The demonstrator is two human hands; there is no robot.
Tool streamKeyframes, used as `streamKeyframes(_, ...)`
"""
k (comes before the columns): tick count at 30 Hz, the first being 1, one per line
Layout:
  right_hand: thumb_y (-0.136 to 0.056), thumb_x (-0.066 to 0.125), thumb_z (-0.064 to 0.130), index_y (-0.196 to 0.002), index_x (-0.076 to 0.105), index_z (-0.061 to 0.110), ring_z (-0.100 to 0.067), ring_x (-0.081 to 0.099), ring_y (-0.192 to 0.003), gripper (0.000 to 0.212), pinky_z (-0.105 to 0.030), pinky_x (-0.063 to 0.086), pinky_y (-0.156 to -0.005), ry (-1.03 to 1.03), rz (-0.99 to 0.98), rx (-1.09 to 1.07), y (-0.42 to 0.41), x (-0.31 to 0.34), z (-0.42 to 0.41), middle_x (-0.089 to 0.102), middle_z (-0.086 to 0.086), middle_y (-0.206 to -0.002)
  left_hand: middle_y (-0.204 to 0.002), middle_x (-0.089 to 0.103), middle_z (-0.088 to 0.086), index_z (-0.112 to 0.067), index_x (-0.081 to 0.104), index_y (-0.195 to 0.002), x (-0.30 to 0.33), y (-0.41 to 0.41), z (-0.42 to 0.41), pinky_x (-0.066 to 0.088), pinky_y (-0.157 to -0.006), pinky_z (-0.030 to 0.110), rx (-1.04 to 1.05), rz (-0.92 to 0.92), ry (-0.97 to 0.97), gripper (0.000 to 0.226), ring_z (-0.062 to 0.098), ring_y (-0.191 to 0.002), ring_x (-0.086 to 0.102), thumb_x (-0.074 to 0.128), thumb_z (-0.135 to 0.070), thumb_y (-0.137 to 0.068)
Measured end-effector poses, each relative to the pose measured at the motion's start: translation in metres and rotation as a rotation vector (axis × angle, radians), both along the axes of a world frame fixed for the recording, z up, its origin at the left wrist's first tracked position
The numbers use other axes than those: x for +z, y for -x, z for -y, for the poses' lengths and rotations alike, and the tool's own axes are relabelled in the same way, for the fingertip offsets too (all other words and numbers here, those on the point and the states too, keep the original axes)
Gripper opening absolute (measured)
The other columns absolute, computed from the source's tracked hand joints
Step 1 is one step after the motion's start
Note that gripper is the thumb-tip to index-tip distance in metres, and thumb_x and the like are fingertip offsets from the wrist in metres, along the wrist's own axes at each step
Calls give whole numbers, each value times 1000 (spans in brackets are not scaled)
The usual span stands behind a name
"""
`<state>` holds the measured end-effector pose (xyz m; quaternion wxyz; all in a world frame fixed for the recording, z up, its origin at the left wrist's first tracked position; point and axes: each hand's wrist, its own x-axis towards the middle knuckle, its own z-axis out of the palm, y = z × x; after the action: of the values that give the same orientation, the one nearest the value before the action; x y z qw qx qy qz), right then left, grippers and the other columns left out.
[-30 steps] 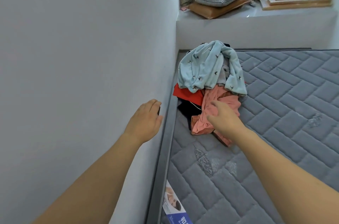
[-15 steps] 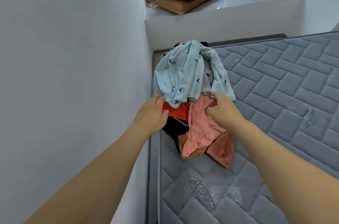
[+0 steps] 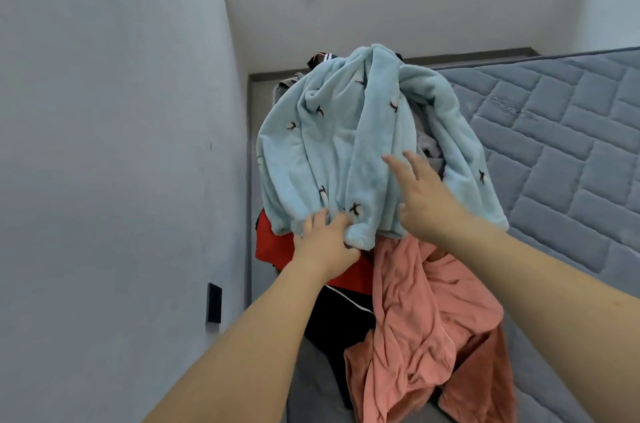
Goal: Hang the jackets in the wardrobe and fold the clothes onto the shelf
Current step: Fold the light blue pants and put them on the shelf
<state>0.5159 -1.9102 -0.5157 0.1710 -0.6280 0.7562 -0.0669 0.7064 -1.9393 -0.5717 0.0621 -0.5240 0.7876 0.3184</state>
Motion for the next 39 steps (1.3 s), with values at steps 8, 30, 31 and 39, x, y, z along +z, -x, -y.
streamKeyframes(8, -85, 51, 16, -143, 34, 38, -30, -13, -148, 64, -59, -2, -118, -8, -473, 321, 11, -33, 72, -12, -5, -161, -117, 60, 2, -22, 57, -134, -17, -26, -25, 48, -76, 23, -469, 66, -594, 52, 14, -98, 55, 44, -4, -87)
streamKeyframes(30, -81, 69, 36, -94, 60, 32, -12, 63, -89, 16, -24, 49, -71, -778, 254, 40, 23, 23, -40, 65, 7, -100, -133, 51, 1, -21, 21, -148, -25, 35, 37, 47, -93, 32, 390, -595, -194, 72, 21, -114, 54, 64, -22, -90)
streamKeyframes(31, -77, 70, 39, -103, 57, 33, -15, 59, -100, 30, -27, 50, -77, -467, 209, -35, 33, 22, -34, 61, 6, -114, -119, 59, 6, -18, 34, -139, -29, 35, 32, 50, -91, 39, 363, -521, -172, 53, 26, -105, 58, 58, -18, -91)
streamKeyframes(39, -74, 64, 54, -144, 24, 43, -26, -5, -147, 82, -67, 14, -112, 27, -229, -138, 8, -61, -78, -17, 5, -159, -145, 35, -5, -40, 24, -145, -65, -44, -37, 28, -112, 44, 196, -155, -134, 83, 26, -136, 29, 51, -49, -66)
